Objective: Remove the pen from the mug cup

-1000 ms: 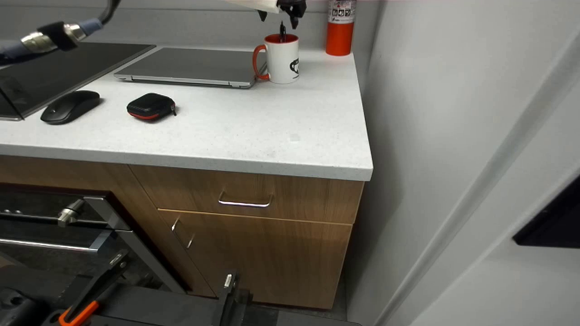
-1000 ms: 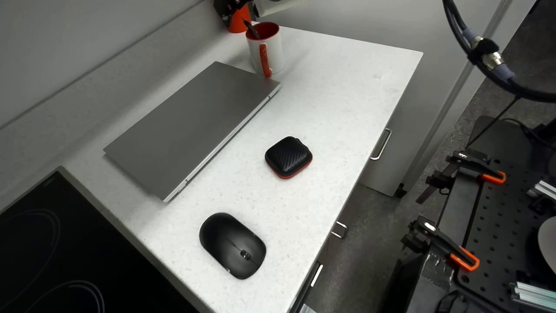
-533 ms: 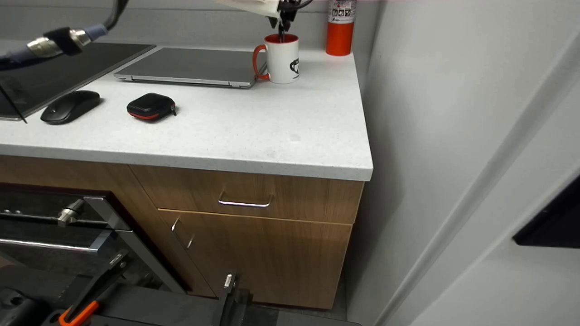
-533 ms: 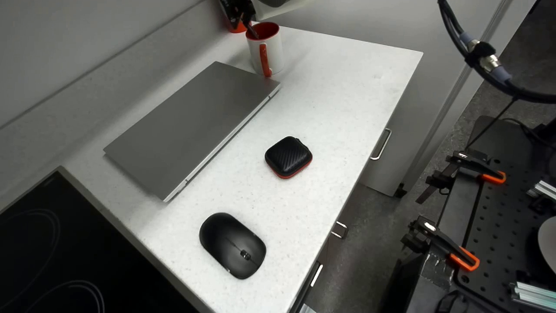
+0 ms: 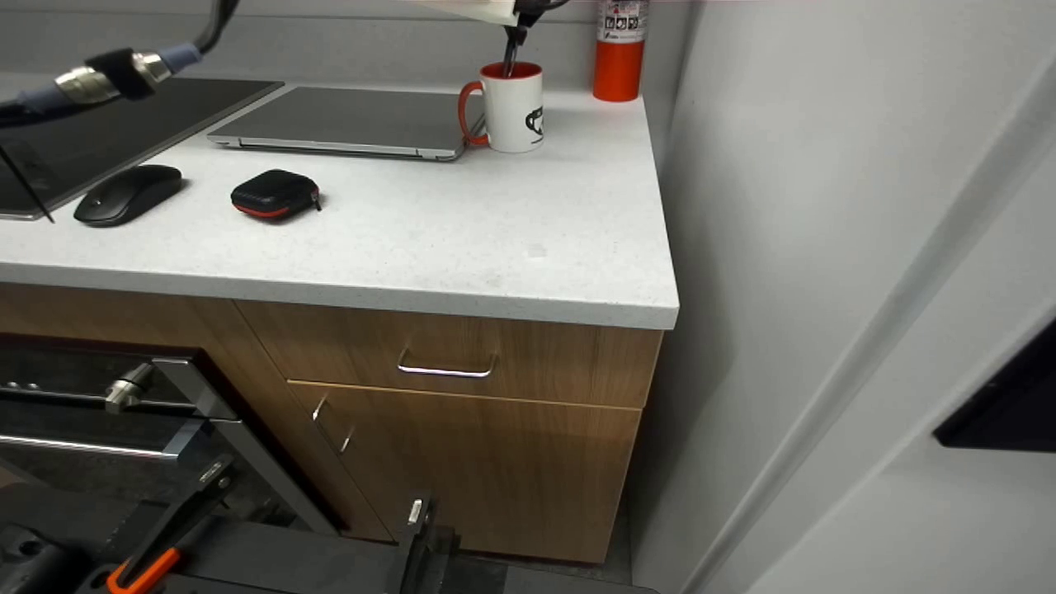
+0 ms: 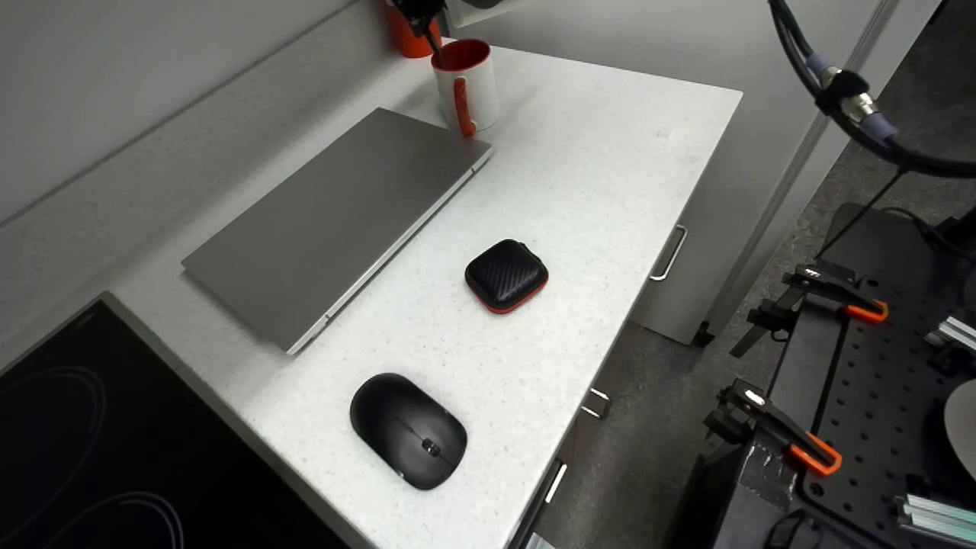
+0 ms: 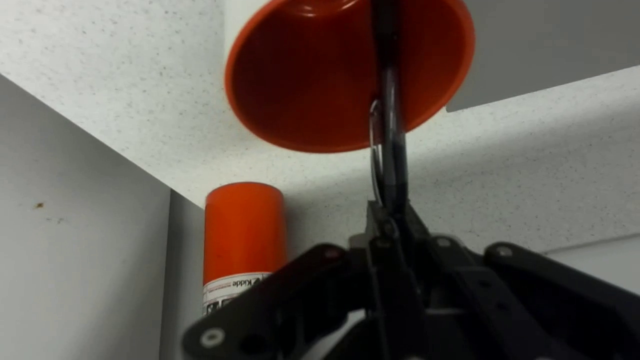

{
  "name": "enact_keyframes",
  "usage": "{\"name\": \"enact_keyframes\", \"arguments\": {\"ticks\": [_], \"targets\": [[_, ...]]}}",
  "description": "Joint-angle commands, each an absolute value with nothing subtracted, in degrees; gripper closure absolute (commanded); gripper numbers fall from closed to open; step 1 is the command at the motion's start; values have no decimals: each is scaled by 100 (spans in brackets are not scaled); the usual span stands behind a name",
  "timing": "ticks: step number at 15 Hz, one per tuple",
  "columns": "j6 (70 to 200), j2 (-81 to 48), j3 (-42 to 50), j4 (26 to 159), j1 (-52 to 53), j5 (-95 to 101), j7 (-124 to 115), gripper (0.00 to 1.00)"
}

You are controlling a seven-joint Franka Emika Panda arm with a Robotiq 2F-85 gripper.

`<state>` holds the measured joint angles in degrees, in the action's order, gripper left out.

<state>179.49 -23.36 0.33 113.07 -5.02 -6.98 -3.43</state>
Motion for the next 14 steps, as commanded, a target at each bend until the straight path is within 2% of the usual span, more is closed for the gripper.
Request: {"name": "enact_keyframes", "arguments": {"ticks": [1, 7, 14], "targets": [[18396, -2053, 91, 11525, -451, -562, -251, 98], [19023, -1068, 700, 12019, -128, -406, -72, 98], [17209, -130, 793, 12872, -299, 423, 418, 98]]}}
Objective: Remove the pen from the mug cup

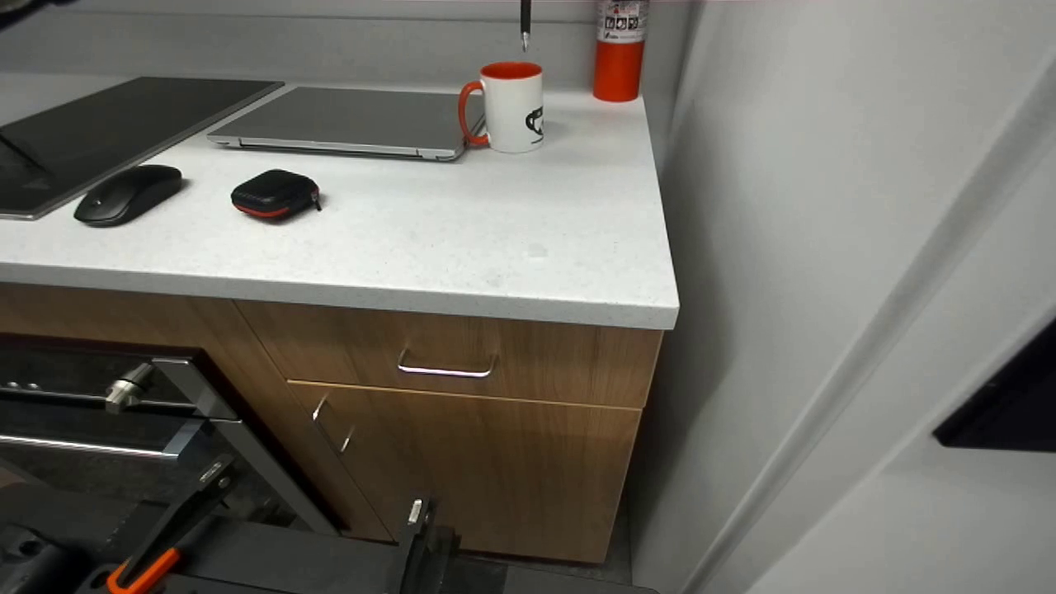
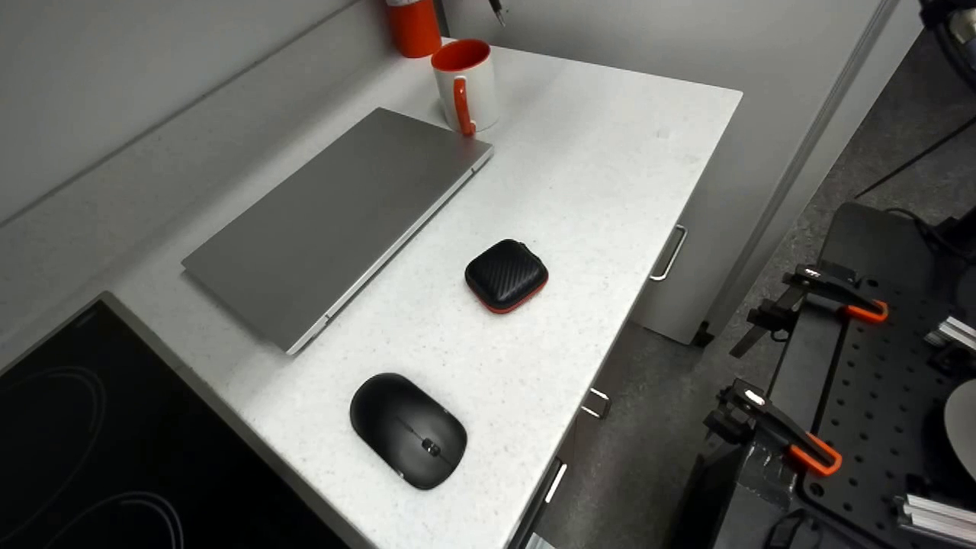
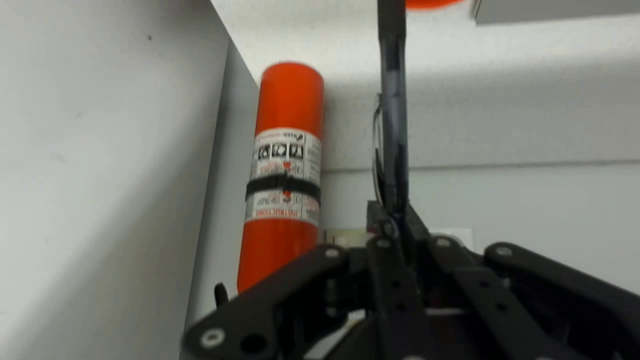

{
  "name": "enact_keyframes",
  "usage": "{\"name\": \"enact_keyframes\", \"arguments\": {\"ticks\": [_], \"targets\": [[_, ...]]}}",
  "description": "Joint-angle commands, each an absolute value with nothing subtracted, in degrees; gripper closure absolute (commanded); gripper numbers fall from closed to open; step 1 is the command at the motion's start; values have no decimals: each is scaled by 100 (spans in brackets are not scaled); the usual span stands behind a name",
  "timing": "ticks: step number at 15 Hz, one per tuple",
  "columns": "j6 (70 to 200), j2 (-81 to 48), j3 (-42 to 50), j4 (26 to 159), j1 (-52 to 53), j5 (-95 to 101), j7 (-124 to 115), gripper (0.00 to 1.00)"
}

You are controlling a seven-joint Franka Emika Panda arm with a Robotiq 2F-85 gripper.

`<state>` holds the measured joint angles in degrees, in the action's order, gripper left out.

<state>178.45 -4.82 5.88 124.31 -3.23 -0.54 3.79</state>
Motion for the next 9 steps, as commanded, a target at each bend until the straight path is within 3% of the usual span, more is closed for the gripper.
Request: {"name": "enact_keyframes", "arguments": {"ticks": [1, 9], "targets": [[16992, -167, 863, 12927, -319, 703, 283, 98], [16116, -1066, 1398, 12840, -109, 2834, -1463, 98]]}}
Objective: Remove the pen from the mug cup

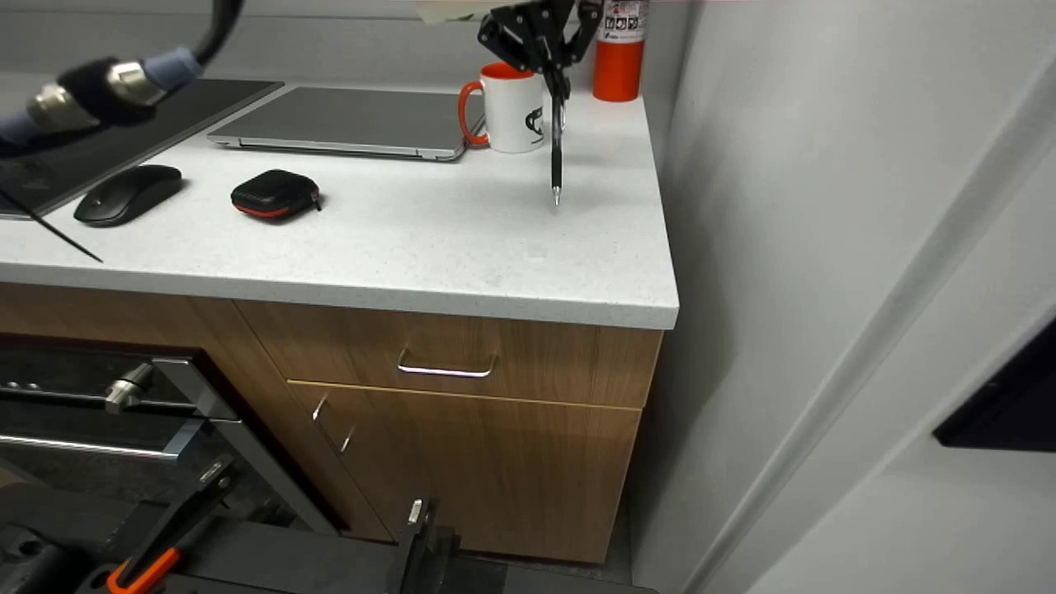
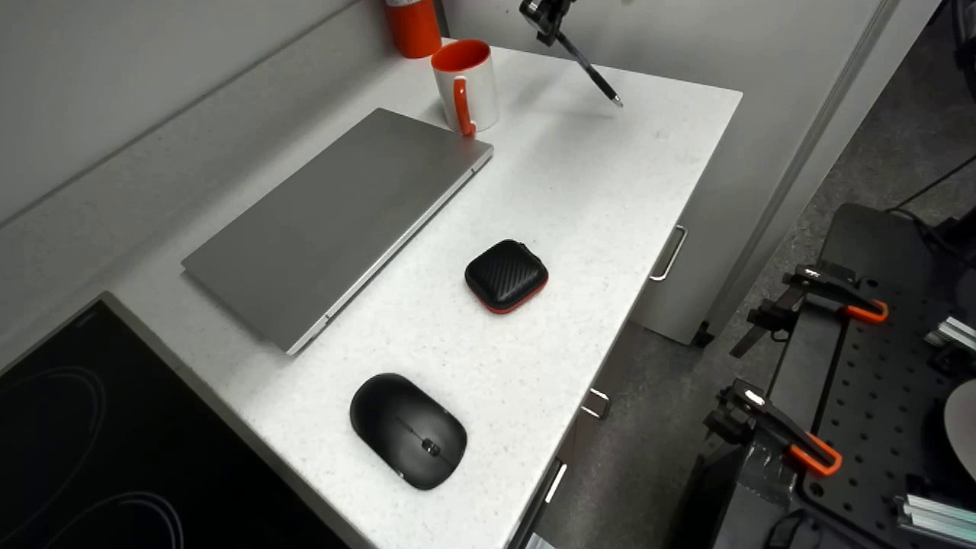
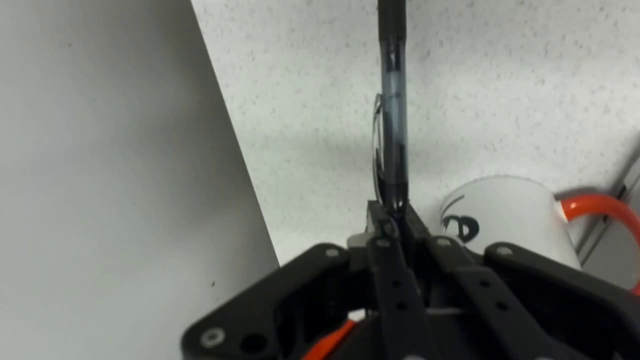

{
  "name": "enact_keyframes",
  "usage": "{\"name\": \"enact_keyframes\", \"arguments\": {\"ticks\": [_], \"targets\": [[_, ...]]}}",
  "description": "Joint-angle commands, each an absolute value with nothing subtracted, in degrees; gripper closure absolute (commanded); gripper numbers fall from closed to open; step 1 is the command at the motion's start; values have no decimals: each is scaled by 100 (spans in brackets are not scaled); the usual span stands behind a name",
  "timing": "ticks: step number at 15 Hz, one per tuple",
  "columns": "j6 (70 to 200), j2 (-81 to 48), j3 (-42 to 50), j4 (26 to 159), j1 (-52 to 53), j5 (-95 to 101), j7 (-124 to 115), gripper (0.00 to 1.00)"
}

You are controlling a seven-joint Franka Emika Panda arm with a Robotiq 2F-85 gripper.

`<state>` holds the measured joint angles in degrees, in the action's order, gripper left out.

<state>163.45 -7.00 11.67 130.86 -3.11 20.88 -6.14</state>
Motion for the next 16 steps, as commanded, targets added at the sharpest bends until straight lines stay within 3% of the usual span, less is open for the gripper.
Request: {"name": "enact_keyframes", "arguments": {"ticks": [1, 4, 5, 7, 15, 16], "targets": [[16027, -1216, 1417, 12748, -67, 2918, -1687, 98], [16142, -1594, 1634, 12524, 100, 3375, -2464, 98], [16116, -1672, 1672, 12465, 135, 3422, -2619, 68], [16087, -1765, 1730, 12378, 184, 3425, -2810, 62], [16105, -1772, 1761, 12258, 137, 3208, -2842, 1], [16105, -1766, 1746, 12255, 121, 3177, -2816, 0]]}}
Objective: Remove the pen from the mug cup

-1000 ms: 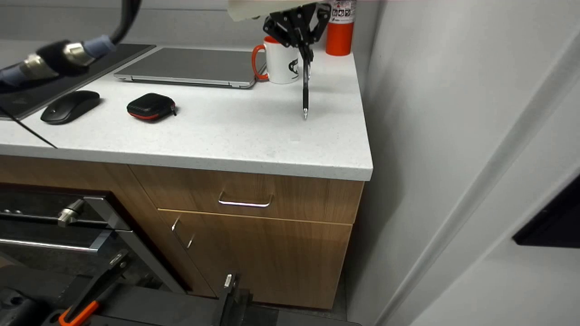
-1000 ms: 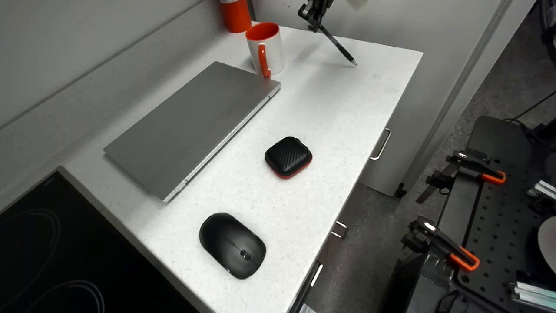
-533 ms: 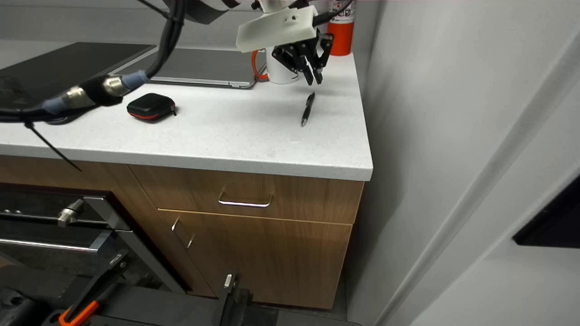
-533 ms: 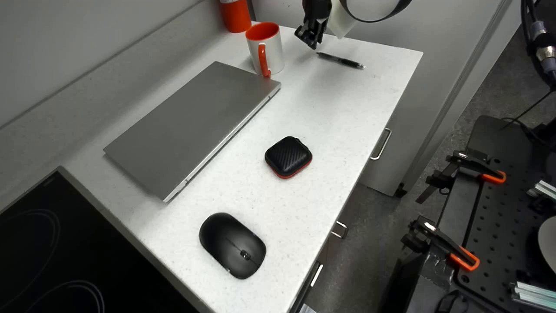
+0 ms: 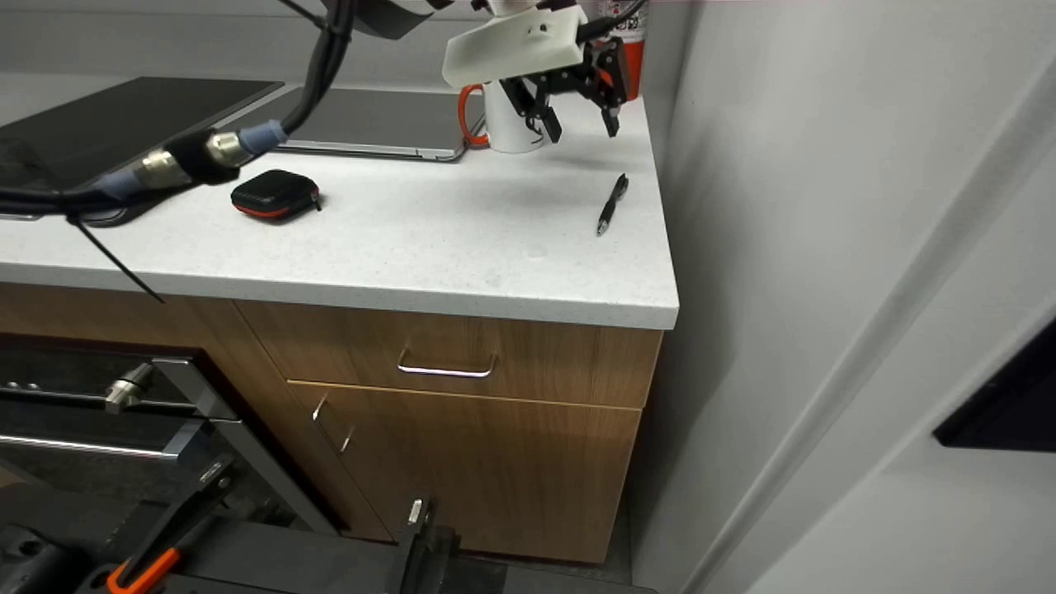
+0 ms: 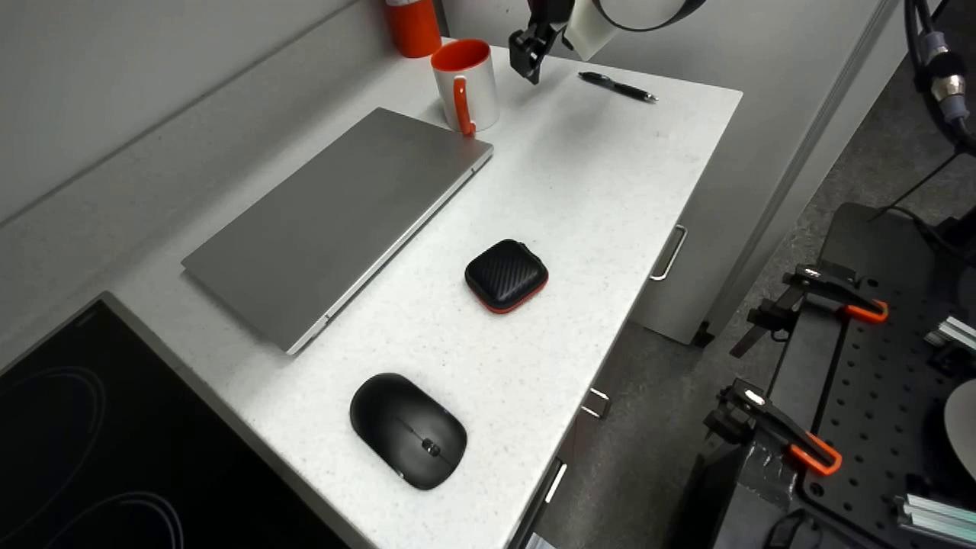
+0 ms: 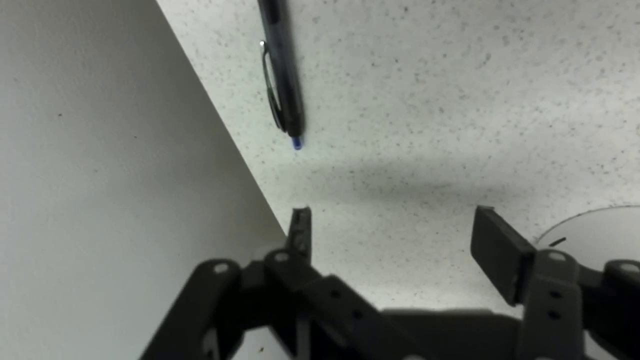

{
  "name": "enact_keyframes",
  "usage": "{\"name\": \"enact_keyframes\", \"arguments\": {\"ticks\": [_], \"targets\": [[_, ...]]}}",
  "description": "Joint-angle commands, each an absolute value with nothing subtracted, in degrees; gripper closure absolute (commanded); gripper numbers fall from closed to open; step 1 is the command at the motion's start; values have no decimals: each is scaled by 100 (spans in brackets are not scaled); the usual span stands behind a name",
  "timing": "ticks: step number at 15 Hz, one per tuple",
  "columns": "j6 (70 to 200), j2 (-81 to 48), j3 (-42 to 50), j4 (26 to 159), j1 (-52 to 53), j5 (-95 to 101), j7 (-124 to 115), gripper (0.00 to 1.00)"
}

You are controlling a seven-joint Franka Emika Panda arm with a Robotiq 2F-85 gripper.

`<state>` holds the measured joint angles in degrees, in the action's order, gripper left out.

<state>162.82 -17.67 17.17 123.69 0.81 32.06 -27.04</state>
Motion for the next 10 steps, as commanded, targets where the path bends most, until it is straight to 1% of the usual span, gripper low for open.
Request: {"name": "enact_keyframes", "arguments": {"ticks": [1, 3, 10], "targets": [[16119, -1763, 1821, 12257, 199, 3027, -2677, 0], [16290, -1774, 1829, 12342, 185, 2990, -2594, 0], [16290, -1774, 1831, 12340, 188, 2927, -2582, 0]]}}
